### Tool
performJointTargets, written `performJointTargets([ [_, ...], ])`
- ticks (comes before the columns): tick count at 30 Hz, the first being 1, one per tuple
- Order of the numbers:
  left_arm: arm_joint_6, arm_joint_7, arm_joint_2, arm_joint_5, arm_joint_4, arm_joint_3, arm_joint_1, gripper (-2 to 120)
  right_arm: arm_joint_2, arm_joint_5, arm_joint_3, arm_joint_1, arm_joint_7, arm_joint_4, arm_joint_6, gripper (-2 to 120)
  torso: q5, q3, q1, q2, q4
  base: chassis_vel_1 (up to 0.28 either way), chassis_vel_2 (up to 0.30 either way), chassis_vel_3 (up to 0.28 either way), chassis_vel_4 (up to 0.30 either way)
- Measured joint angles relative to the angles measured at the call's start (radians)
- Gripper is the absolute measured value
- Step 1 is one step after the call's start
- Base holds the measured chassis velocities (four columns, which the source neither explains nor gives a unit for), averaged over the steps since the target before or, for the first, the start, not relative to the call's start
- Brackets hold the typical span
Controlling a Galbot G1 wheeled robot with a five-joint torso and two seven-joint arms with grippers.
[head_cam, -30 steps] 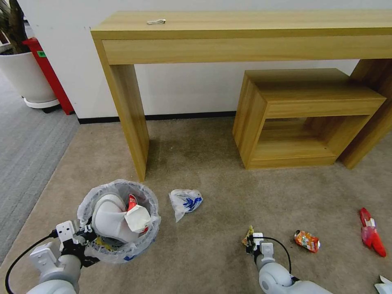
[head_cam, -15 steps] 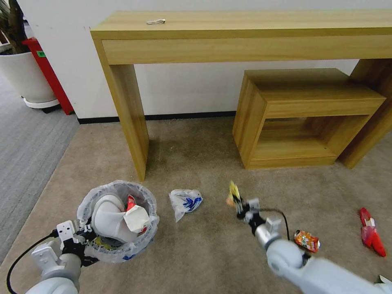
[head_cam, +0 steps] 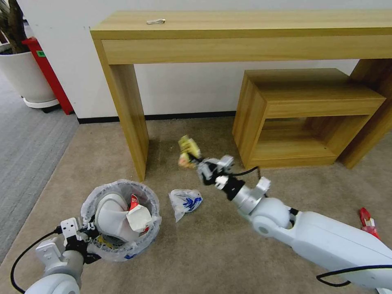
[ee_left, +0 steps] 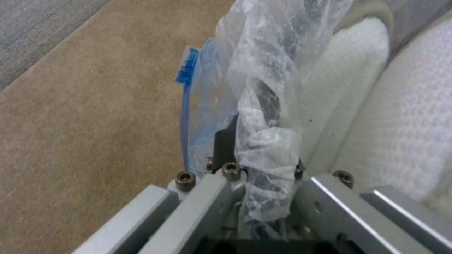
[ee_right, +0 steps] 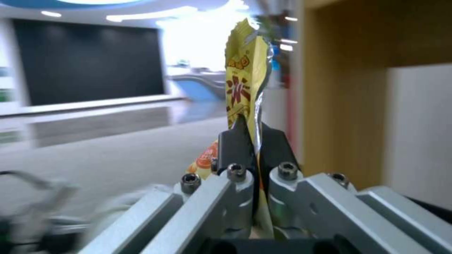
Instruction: Pick up the trash bin and place the garbage on the floor into it.
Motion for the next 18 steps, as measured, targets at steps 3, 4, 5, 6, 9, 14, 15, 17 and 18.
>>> performJointTargets([
  [3, 0.001, -0.001, -0.003, 0.0, -0.004, -0.001, 0.002, 0, 0.032, -0.002, -0.092, 0.063, -0.023, -0.011, 0.017, 0, -0.0001, 0.0, 0.0, 0.0, 0.0, 0.0, 0.0, 0.0, 0.0],
  [4, 0.001, -0.001, -0.004, 0.0, -0.006, -0.001, 0.003, 0, 0.048, -0.004, -0.132, 0.085, -0.027, -0.014, 0.021, 0, -0.0001, 0.0, 0.0, 0.0, 0.0001, 0.0, 0.0, 0.0, 0.0],
  [5, 0.001, -0.001, -0.004, 0.0, -0.006, -0.001, 0.003, 0, 0.048, -0.004, -0.132, 0.085, -0.027, -0.014, 0.021, 0, -0.0001, 0.0, 0.0, 0.0, 0.0001, 0.0, 0.0, 0.0, 0.0],
  [6, 0.001, -0.001, -0.005, 0.0, -0.008, -0.002, 0.003, 0, 0.06, -0.006, -0.161, 0.099, -0.028, -0.016, 0.022, 0, 0.0, 0.0, 0.0, 0.0, 0.0001, 0.0, 0.0, 0.0, 0.0],
  [9, 0.002, -0.002, -0.01, 0.0, -0.015, -0.005, 0.004, 0, 0.088, -0.012, -0.234, 0.133, -0.029, -0.023, 0.022, 0, -0.0001, 0.0, 0.0, 0.0, -0.0001, 0.0, 0.0, 0.0, 0.0],
  [14, 0.002, -0.003, -0.022, 0.0, -0.034, -0.011, 0.01, 0, 0.128, -0.034, -0.328, 0.159, -0.013, -0.06, 0.016, 0, 0.0, 0.0, 0.0, 0.0, -0.0001, 0.0, 0.0, 0.0, 0.0],
  [15, 0.002, -0.003, -0.025, 0.0, -0.038, -0.012, 0.012, 0, 0.135, -0.04, -0.341, 0.16, -0.003, -0.072, 0.014, 0, 0.0001, 0.0, 0.0, 0.0, -0.0001, 0.0, 0.0, 0.0, 0.0],
  [17, 0.002, -0.003, -0.028, 0.0, -0.042, -0.012, 0.013, 0, 0.142, -0.045, -0.352, 0.161, 0.003, -0.085, 0.012, 0, 0.0001, 0.0, 0.0, 0.0, -0.0002, 0.0, 0.0, 0.0, 0.0],
  [18, 0.002, -0.003, -0.033, 0.0, -0.047, -0.012, 0.014, 0, 0.152, -0.052, -0.365, 0.162, 0.013, -0.101, 0.011, 0, 0.0, 0.0, 0.0, 0.0, -0.0002, 0.0, 0.0, 0.0, 0.0],
])
